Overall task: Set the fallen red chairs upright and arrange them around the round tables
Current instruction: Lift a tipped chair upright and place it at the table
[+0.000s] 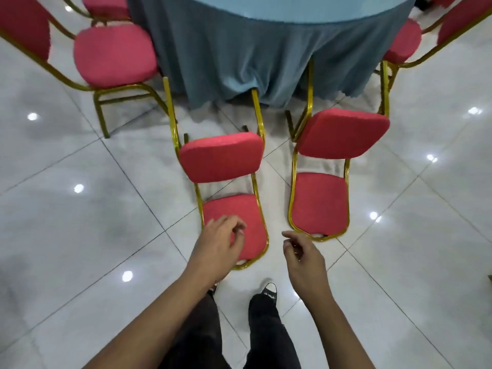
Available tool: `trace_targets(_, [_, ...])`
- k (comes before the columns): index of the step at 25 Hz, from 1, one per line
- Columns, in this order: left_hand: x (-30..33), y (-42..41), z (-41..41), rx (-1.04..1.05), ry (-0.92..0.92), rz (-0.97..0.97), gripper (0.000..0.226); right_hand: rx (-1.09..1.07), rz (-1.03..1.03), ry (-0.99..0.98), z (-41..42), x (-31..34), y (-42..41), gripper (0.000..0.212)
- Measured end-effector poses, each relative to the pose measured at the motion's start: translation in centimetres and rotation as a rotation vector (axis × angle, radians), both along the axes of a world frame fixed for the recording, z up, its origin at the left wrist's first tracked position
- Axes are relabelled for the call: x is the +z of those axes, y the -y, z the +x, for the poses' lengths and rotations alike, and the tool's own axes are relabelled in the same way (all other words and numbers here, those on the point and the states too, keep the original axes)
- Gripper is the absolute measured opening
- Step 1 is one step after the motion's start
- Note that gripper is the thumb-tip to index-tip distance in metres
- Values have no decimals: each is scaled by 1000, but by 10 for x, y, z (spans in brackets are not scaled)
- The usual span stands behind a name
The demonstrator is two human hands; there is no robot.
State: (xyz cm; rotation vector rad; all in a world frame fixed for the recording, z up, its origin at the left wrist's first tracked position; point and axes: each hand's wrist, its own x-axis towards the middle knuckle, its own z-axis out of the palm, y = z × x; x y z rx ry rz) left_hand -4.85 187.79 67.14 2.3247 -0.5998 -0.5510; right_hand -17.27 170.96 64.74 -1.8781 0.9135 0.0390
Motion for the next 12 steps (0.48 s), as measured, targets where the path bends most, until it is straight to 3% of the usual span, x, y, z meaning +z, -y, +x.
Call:
trace_targets(6, [-148,3,-42,243,-135,142,21,151,46,-142,5,-151,60,22])
trace_targets(12, [-385,-1,-32,310,-149,278,34,196,36,-201,26,-390,78,28])
